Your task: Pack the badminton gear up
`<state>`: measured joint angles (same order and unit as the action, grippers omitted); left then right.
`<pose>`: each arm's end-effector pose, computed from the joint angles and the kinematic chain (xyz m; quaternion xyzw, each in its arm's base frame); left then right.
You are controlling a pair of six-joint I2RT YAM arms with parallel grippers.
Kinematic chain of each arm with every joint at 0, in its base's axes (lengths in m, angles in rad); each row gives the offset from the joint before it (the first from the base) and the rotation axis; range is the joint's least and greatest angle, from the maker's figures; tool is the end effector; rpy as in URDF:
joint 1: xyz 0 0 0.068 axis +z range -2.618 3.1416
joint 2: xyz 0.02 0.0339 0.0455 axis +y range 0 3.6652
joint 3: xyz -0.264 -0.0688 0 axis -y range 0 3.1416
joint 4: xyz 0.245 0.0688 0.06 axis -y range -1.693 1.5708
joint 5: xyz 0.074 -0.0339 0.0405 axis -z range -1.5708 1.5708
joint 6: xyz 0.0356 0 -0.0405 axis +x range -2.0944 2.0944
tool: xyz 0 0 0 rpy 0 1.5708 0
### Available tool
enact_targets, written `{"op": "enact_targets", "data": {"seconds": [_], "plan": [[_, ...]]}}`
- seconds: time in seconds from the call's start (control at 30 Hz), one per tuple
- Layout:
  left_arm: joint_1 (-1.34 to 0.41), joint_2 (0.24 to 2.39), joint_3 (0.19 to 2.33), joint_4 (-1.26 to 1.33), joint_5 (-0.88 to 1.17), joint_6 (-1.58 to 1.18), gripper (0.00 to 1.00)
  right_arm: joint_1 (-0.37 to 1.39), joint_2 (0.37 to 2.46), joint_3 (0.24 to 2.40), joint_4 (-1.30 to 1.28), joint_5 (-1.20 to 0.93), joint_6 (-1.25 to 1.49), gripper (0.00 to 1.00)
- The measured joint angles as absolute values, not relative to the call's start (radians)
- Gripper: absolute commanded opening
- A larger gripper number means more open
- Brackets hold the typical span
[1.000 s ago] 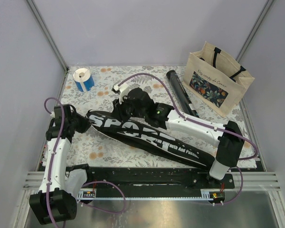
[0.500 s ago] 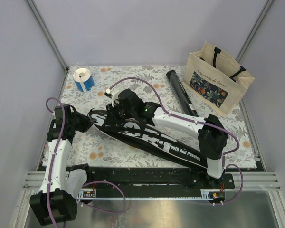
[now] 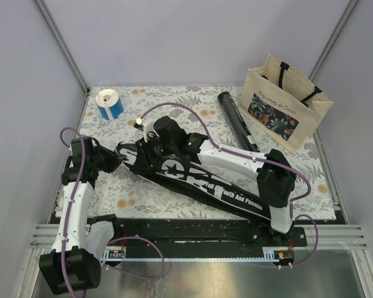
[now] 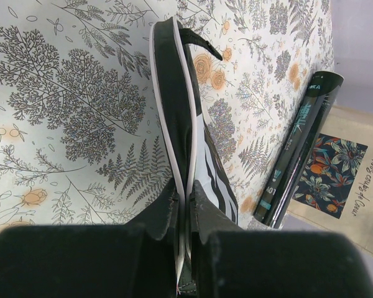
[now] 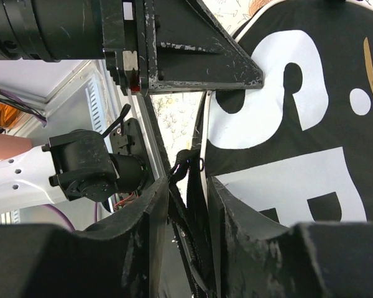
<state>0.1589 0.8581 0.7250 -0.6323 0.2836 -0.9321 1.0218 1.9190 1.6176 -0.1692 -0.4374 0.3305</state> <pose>0.1755 0.0180 0.2653 -0.4252 0.8073 -0.2667 0.3103 0.2254 0.3973 0.2980 -0.3887 0.7445 0.4636 0.2823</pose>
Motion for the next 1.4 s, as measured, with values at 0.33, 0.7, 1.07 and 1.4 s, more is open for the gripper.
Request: {"op": "enact_targets", "data": {"seconds": [0.33, 0.7, 1.07, 1.4], "plan": [[0.159, 0.858, 0.725, -0.634, 0.281, -0.936, 0.0, 1.023, 1.967, 1.663, -0.19, -0.467, 0.334, 0.35], [0.159, 0.858, 0.725, -0.643, 0.28, -0.951, 0.0, 1.024, 1.962, 1.656, -0.216, -0.456, 0.37, 0.31], [0.159, 0.853, 0.72, -0.634, 0.281, -0.959, 0.0, 1.035, 1.961, 1.691, -0.261, -0.369, 0.416, 0.33], [0.159, 0.85, 0.717, -0.633, 0.281, -0.963, 0.0, 1.036, 1.966, 1.698, -0.261, -0.356, 0.439, 0.36]]}}
